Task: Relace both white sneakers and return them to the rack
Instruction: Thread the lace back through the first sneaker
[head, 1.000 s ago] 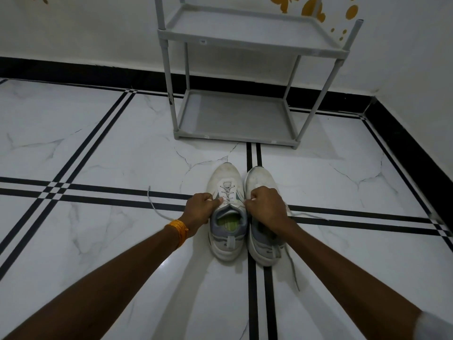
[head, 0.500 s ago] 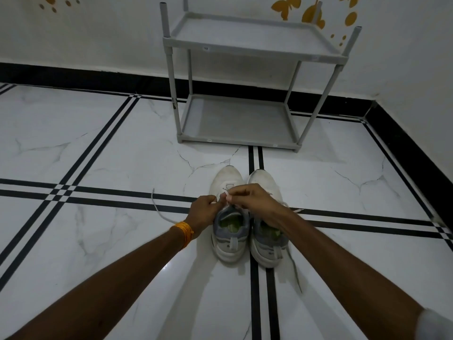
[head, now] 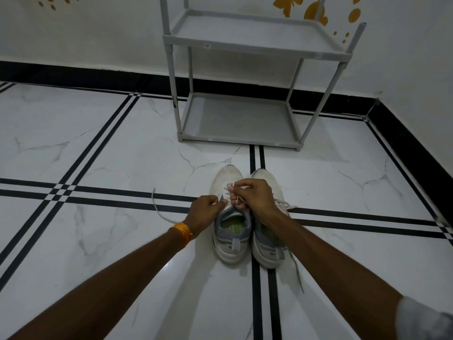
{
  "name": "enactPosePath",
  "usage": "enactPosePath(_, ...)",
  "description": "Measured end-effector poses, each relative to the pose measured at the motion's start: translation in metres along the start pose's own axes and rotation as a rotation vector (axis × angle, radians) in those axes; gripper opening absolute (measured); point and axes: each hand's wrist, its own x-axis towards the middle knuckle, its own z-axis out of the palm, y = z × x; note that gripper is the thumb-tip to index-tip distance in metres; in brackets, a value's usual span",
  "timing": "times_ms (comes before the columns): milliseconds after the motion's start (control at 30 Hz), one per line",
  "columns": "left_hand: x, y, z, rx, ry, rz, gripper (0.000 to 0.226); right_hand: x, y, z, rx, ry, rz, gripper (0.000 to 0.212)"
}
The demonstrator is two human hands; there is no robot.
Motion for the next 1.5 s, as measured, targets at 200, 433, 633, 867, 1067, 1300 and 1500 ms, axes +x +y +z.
enactPosePath(200,0.009,-0.003,-0.019,0.045,-0.025,0.004,0.043,-0.004,0.000,-0.009,0.190,-0.126,0.128,0.026)
enactPosePath(433,0.006,0.042,-0.031,-0.328,-0.040,-0.009,0.033,-0.004,0.003,-0.007,0.157,-0.050,0.094,0.031)
enactPosePath(633,0.002,0.027,-0.011,-0.384,0.023,0.137,0.025,-0.008,0.000,-0.007,0.107,-0.100,0.069,0.037)
enactPosePath(867,0.006,0.014,0.000,0.093,0.114,0.440,0.016,-0.009,-0.007,-0.018,0.129,-0.230,0.129,0.043)
enactPosePath(1067,0.005,0.023,-0.004,0.138,0.170,0.436,0.015,-0.010,-0.006,-0.017,0.131,-0.210,0.129,0.039)
enactPosePath(1300,0.005,0.029,-0.008,0.136,0.123,0.418,0.013,-0.008,-0.008,-0.015,0.094,-0.211,0.131,0.039)
enactPosePath(1500,0.000,0.019,0.003,0.064,0.180,0.390,0.013,-0.008,-0.007,-0.014,0.069,-0.189,0.129,0.037)
